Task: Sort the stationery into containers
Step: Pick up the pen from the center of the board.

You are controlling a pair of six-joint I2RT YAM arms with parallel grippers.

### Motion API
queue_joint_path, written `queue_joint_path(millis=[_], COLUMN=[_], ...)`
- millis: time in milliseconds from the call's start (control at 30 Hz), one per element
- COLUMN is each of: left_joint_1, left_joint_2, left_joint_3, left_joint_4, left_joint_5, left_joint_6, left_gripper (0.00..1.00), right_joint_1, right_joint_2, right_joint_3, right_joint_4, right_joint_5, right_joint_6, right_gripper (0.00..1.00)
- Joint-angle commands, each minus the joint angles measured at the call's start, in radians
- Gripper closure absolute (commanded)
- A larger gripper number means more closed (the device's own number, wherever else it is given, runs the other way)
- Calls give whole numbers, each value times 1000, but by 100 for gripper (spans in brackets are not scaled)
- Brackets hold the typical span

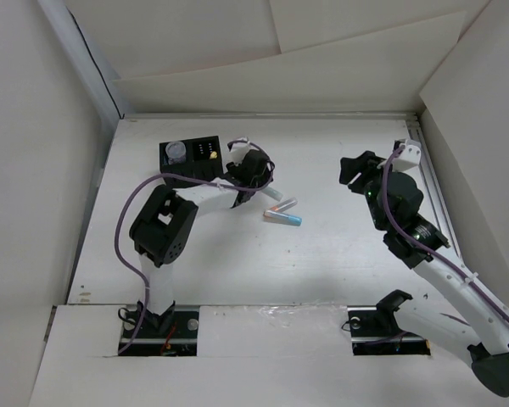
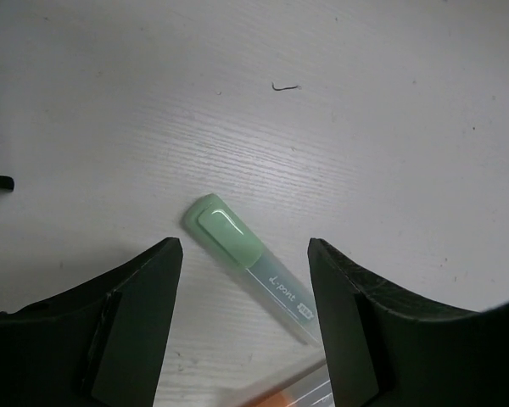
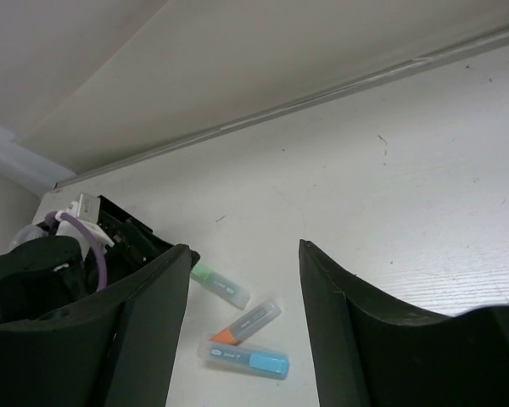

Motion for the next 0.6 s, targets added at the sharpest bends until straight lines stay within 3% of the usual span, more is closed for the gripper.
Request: queue_joint_path(millis=[0,367,567], left_joint_1=[-2,-2,-2], left_joint_2=[44,133,171], left_joint_3=[70,117,169], left_joint_4=[-11,-29,-38], left_joint_5=[-11,-11,-11], left_joint_6=[-21,-30,-21], left_gripper=[42,42,48], right_joint_1=[-7,-7,-7], right_joint_2=[-5,14,14], right_joint_3=[11,11,11], right_joint_4=[42,42,42], right_joint_5=[-18,-41,-50], right_joint_6=[-1,-11,-11], right_gripper=[40,40,40])
